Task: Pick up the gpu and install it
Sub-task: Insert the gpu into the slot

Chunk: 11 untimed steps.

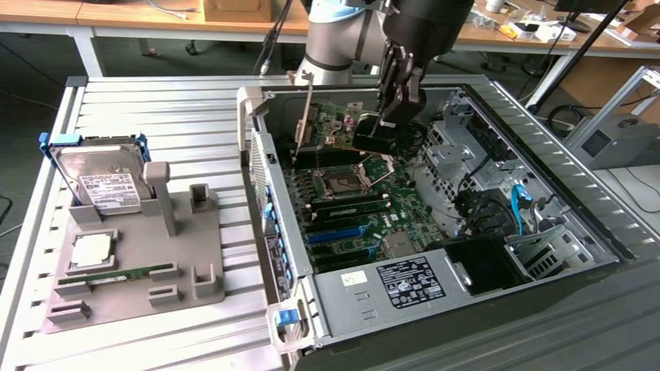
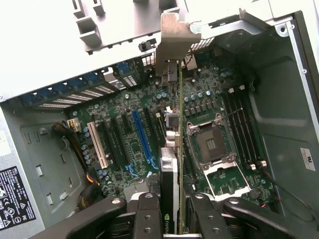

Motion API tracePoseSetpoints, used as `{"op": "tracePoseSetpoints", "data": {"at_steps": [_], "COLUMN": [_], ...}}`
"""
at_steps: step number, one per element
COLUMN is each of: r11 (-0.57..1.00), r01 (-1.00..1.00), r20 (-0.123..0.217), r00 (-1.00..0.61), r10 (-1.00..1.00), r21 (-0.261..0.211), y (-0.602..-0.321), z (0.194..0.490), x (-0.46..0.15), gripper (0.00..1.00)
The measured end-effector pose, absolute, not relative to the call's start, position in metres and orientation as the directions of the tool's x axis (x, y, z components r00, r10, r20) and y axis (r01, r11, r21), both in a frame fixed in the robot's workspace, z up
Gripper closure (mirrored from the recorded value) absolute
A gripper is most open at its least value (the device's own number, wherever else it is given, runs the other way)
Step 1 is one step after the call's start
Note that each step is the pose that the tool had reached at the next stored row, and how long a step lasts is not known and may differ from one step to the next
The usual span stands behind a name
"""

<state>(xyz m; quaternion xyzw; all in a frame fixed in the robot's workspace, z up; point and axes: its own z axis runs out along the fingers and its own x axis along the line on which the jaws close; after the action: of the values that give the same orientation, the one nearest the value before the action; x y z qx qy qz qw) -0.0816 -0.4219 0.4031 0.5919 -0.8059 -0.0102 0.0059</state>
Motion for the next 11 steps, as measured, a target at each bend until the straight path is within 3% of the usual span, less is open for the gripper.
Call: {"op": "tracePoseSetpoints", "data": {"at_steps": [11], "r11": [0.266], "r01": [-0.964], "r20": [-0.003], "r00": [-0.266], "r10": [-0.964], "r21": [0.023], "y": [-0.4218], "z": [0.4031], "x": [-0.0816], "gripper": [0.73]}}
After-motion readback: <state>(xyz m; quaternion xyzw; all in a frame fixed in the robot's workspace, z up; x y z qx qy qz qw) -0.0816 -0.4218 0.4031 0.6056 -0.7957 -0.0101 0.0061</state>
